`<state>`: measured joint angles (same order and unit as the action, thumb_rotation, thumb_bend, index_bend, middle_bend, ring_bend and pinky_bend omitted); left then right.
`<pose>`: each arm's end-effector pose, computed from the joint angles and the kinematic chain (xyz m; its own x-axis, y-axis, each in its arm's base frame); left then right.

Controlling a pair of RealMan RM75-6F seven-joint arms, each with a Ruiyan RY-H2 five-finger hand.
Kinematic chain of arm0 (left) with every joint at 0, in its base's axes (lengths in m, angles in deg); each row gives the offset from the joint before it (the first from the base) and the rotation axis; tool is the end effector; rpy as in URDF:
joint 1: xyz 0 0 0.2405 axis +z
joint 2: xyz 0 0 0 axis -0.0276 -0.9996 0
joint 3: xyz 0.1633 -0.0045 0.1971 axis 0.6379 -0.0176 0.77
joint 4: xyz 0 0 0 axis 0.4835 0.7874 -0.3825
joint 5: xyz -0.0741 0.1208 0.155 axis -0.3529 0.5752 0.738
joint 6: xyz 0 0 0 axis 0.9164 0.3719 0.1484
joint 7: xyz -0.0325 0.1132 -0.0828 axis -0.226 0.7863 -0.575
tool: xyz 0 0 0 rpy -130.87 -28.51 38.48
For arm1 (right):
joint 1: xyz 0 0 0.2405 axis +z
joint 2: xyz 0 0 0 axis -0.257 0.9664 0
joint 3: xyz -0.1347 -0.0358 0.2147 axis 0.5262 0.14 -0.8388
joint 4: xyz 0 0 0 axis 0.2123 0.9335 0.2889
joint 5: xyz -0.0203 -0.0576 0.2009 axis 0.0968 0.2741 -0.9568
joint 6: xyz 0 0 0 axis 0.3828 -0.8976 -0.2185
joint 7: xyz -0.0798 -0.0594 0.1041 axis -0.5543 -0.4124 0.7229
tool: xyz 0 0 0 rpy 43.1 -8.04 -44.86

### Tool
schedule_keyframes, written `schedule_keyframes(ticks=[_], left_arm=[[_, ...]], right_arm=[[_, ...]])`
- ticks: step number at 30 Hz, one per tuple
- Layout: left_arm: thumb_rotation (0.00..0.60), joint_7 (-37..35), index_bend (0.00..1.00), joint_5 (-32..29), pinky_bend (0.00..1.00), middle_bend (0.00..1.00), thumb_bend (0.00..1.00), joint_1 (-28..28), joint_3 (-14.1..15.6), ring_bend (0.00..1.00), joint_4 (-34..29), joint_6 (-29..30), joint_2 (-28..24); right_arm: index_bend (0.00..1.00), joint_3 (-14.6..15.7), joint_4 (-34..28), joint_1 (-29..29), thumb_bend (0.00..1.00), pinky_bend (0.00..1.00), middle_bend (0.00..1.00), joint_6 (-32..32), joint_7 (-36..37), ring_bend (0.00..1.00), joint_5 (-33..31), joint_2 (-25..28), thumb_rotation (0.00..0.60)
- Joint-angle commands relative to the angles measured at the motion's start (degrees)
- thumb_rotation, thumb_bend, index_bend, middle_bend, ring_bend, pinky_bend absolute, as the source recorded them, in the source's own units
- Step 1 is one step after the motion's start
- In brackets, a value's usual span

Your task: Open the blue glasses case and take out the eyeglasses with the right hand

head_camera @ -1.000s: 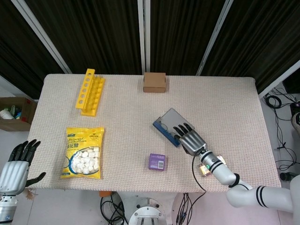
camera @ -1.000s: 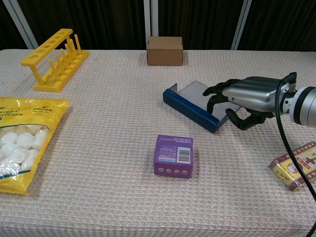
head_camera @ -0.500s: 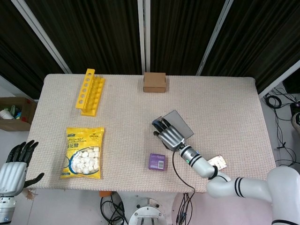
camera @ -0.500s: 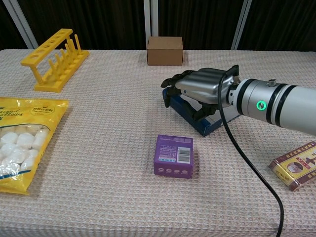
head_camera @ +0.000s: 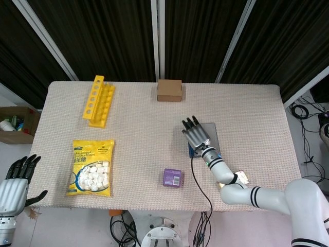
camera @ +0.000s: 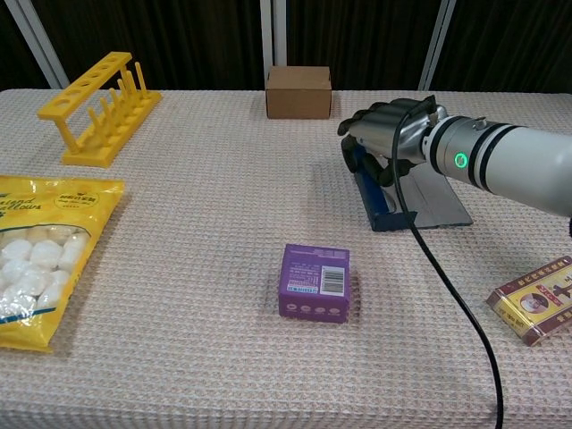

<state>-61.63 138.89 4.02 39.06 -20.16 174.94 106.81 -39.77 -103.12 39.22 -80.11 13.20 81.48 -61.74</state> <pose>-0.3177 0.1223 0.1413 0.4250 0.0359 0.9045 0.9049 0.0091 -0.4256 -0.1278 -0.3742 -0.0559 0.7837 -0.2087 0.5851 -0.6071 -0.4566 0.6503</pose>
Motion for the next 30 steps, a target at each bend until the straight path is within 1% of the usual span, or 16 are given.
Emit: schedule_keyframes(ticks=[1,4,8,10,13,14,15,17,20,22,26,30], left_arm=[[0.6,0.0,0.09,0.0,0.1,0.07,0.12,-0.1,0.0,0.05,0.0,-0.2,0.0],[0.6,0.1,0.09,0.1,0.1,0.07,0.12,-0.4,-0.1,0.05,0.0,-0.5,0.1],[0.6,0.3,0.09,0.1,0.1,0.07,0.12,-0.7,-0.2,0.05,-0.1,-0.9,0.1],[0.6,0.5,0.09,0.0,0.1,0.07,0.12,-0.9,-0.3,0.05,-0.3,-1.1,0.2],[0.6,0.9,0.09,0.1,0.1,0.07,0.12,-1.2,-0.4,0.05,-0.6,-1.5,0.2],[0.6,1.0,0.09,0.2,0.1,0.07,0.12,-1.3,-0.3,0.05,-0.7,-1.5,0.2],[0.6,1.2,0.09,0.3,0.1,0.07,0.12,-1.3,-0.3,0.05,-0.8,-1.6,0.2],[0.6,1.4,0.09,0.2,0.1,0.07,0.12,-1.3,-0.3,0.05,-1.1,-1.6,0.0],[0.6,1.7,0.09,-0.1,0.1,0.07,0.12,-1.0,-0.3,0.05,-1.5,-1.3,-0.2],[0.6,1.8,0.09,-0.3,0.1,0.07,0.12,-0.9,-0.2,0.05,-1.6,-1.3,-0.3],[0.6,1.9,0.09,-0.4,0.1,0.07,0.12,-0.7,-0.1,0.05,-1.8,-1.2,-0.4],[0.6,1.8,0.09,-0.5,0.1,0.07,0.12,-0.6,-0.2,0.05,-1.7,-1.0,-0.4]], right_arm=[[0.39,-0.3,0.7,-0.7,0.78,0.0,0.09,-0.8,-0.3,0.0,-3.2,2.3,0.6],[0.39,0.3,-0.1,-2.1,0.78,0.0,0.1,-0.8,0.9,0.0,-4.9,4.9,0.6],[0.39,1.8,-2.9,-4.0,0.78,0.0,0.1,0.0,3.6,0.0,-4.0,8.5,0.6],[0.39,2.3,-3.8,-4.6,0.69,0.0,0.1,0.3,5.2,0.0,-2.5,9.6,0.6],[0.38,2.4,-3.4,-5.3,0.45,0.0,0.1,0.1,8.4,0.0,0.7,9.9,0.6],[0.37,2.2,-2.7,-5.5,0.4,0.0,0.1,-0.1,9.5,0.0,1.9,9.7,0.6],[0.37,2.1,-2.0,-5.5,0.35,0.0,0.1,-0.3,10.2,0.0,2.6,9.4,0.6],[0.35,1.8,-0.3,-5.5,0.31,0.0,0.1,-0.4,11.5,0.0,3.8,8.5,0.6],[0.34,1.4,1.9,-5.2,0.29,0.0,0.1,0.5,12.9,0.0,4.6,7.2,0.6],[0.34,1.5,3.0,-4.8,0.31,0.0,0.1,1.2,13.0,0.0,4.8,6.6,0.6],[0.33,2.0,5.1,-4.3,0.37,0.0,0.1,2.5,12.5,0.0,4.8,5.3,0.6],[0.35,1.9,6.0,-4.3,0.44,0.0,0.11,2.8,13.2,0.0,5.0,4.8,0.6]])
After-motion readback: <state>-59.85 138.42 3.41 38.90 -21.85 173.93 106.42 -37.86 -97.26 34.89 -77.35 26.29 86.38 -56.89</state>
